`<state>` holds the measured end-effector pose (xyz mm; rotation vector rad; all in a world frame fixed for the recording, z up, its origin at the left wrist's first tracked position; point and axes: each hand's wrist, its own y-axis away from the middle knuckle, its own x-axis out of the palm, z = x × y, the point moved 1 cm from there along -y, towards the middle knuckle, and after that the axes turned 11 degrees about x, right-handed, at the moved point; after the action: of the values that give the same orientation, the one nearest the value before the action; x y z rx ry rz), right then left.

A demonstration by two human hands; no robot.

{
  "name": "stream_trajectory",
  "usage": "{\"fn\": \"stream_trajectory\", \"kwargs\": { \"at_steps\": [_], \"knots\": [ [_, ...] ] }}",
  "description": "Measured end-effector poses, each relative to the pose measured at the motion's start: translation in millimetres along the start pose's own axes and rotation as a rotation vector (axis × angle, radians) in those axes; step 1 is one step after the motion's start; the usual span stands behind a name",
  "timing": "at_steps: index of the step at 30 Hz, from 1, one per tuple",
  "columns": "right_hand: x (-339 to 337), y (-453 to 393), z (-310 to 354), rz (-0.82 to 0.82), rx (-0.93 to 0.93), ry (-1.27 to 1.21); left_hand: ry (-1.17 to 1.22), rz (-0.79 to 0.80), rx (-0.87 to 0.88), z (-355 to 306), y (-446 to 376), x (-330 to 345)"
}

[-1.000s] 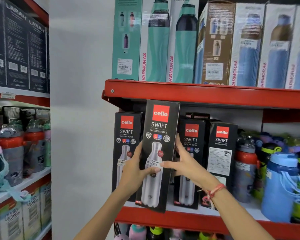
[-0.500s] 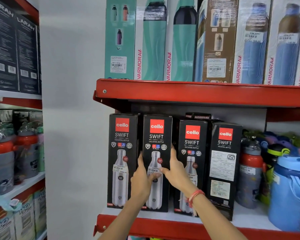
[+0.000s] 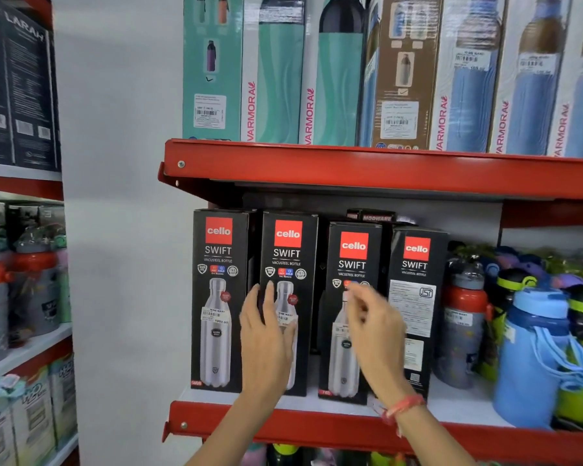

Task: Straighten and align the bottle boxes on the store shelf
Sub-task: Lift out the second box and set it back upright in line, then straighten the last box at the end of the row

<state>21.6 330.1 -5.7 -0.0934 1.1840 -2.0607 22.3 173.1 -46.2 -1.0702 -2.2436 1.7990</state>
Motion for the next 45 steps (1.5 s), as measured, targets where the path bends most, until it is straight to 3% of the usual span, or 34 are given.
{"fn": "stream_trajectory", "kwargs": {
  "at_steps": [2,4,6,9,19,29,38,45],
  "knots": [
    [-14,-7,-18,-0.199,0.055,0.126,0.020,-0.047,0.102,-15,2,5],
    [-16,-14,-34,-0.267,0.240,0.276,0.083,-0.005,0.142,-33,3,17],
    [-14,-17,-47,-0.197,0.397,0.311,0.153,0.061,0.134,-49,4,29],
    [-18,-20,-60,-0.035,0.476,0.245,0.232,0.135,0.126,-67,7,43],
    [-83,-31,-80,-0.008,0.292,-0.240,0.482,0.220,0.017,-105,-1,56],
    [-135,-42,-88,0.318,0.245,-0.471,0.750,0.524,-0.027,-137,-9,50],
    [-131,-81,-98,0.737,0.210,-0.518,0.651,0.265,-0.062,-164,-19,59],
    [-100,-97,-112,0.800,0.237,-0.475,0.458,0.228,-0.154,-161,-31,92]
  ]
}}
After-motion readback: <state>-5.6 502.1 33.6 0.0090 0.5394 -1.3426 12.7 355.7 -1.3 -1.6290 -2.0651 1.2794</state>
